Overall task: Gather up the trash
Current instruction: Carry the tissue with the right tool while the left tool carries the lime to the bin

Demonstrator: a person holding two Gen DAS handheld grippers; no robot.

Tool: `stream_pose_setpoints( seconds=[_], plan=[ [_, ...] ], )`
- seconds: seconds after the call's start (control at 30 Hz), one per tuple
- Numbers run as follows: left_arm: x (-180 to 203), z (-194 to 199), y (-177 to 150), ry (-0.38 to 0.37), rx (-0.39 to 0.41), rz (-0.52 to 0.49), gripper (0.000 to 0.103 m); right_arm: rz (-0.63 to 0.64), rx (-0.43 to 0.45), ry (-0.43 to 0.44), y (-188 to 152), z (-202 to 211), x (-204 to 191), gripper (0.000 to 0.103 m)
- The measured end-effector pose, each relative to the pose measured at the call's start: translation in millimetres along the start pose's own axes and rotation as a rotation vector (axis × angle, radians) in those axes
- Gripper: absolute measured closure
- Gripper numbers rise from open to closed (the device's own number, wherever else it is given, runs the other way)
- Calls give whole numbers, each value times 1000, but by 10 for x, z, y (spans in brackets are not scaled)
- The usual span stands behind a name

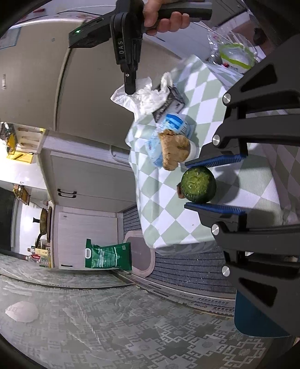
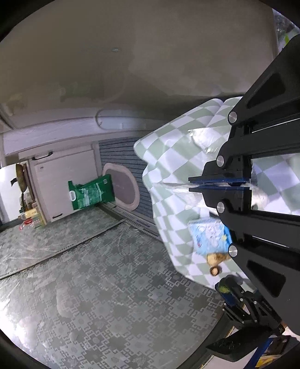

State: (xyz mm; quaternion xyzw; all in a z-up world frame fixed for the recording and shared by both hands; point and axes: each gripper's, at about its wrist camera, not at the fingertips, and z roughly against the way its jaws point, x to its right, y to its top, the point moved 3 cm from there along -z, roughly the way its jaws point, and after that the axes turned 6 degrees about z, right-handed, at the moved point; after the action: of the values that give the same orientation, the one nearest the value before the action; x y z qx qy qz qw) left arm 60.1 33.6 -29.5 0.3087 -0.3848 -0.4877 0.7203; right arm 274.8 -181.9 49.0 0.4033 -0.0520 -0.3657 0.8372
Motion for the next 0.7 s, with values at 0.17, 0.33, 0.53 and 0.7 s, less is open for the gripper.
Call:
stream_pose_setpoints(
  seconds=[0.17, 0.33, 0.53, 0.7],
  plan=[
    [-29, 147, 82, -25, 51, 35, 72, 19, 30, 20, 83, 88, -155, 101],
    [-133, 341, 161, -41, 94, 80, 72, 48, 56, 46, 157, 170, -361, 101],
    [-299, 563, 244, -25, 149, 115, 72, 84, 75, 80, 197, 228, -617, 101],
    [-484, 649, 259, 28, 153, 135, 72, 117, 83, 108, 252, 233, -844, 101]
  ],
)
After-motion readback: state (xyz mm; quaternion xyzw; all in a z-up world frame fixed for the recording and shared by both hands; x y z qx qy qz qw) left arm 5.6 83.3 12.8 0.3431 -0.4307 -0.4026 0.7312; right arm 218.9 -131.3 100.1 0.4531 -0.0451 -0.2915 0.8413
